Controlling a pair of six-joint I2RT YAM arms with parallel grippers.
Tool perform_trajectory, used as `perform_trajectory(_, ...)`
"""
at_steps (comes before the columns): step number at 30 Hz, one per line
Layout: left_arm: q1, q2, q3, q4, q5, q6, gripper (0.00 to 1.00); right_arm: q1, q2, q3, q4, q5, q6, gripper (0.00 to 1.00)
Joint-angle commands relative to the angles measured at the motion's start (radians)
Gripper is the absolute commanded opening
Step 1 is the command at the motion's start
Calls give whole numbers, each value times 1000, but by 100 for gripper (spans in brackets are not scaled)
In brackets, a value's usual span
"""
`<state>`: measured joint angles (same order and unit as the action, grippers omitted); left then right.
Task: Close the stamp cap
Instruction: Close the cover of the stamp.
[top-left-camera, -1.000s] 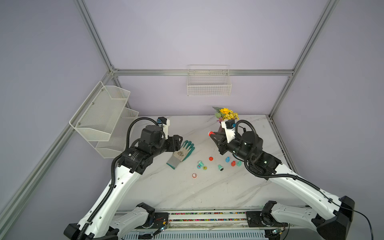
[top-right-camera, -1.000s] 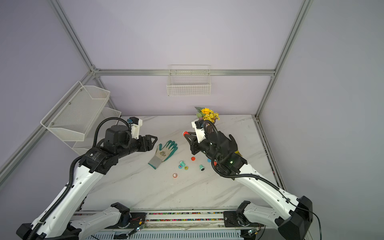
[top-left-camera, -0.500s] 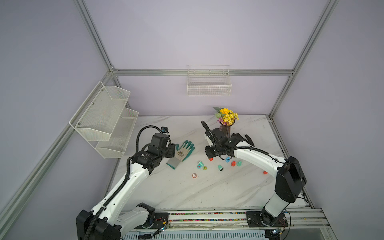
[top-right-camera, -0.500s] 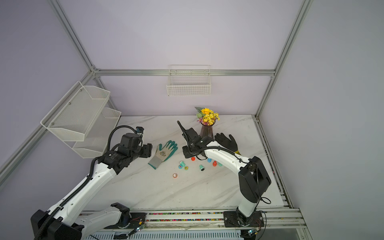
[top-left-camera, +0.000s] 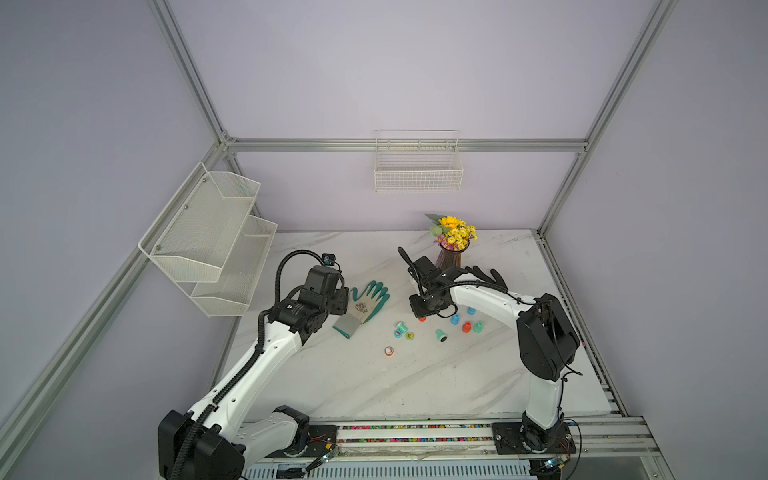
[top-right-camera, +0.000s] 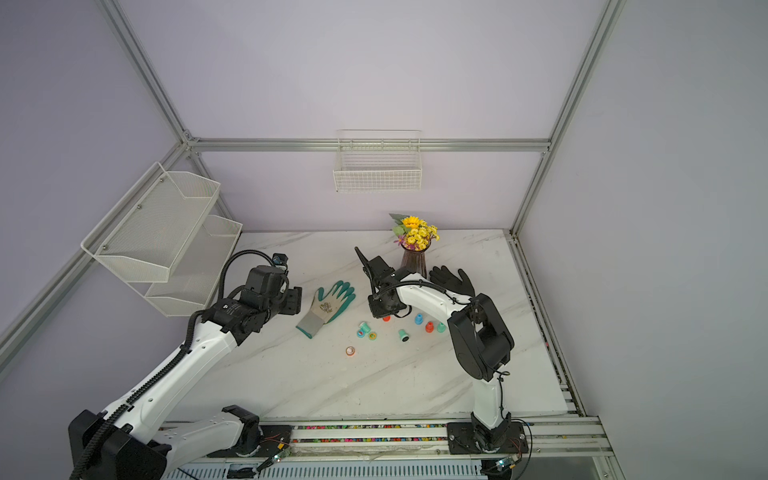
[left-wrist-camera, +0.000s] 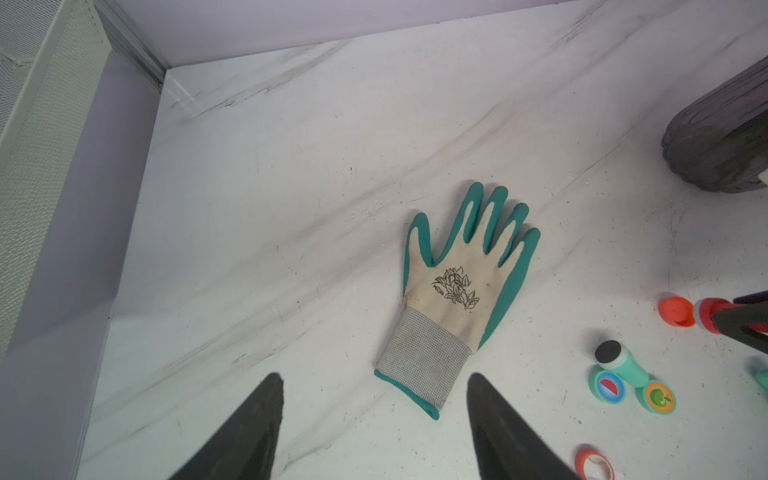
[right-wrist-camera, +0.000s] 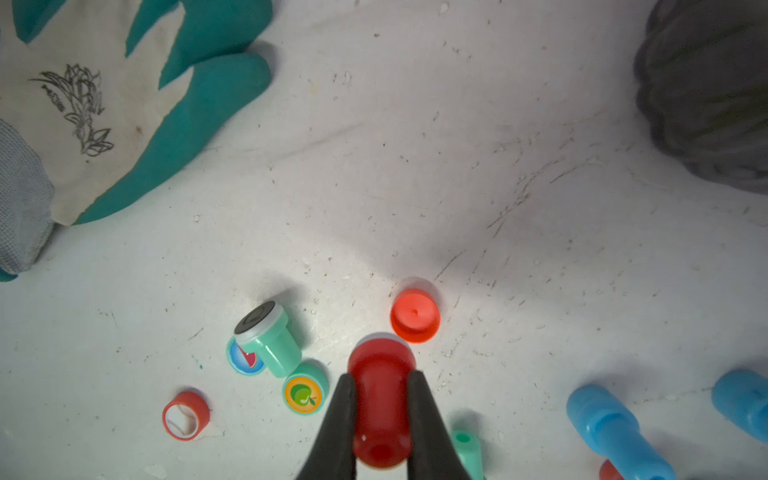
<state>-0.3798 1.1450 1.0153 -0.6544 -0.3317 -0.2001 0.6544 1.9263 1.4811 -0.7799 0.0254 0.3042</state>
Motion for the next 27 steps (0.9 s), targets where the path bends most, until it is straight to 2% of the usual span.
perform_trajectory(1, 7, 2, 23, 7, -26, 16, 70, 1, 19, 17, -19, 42, -13, 0)
perform_trajectory(27, 24, 8, 26, 7, 14, 14, 70, -1, 87, 21, -1, 56, -34, 0)
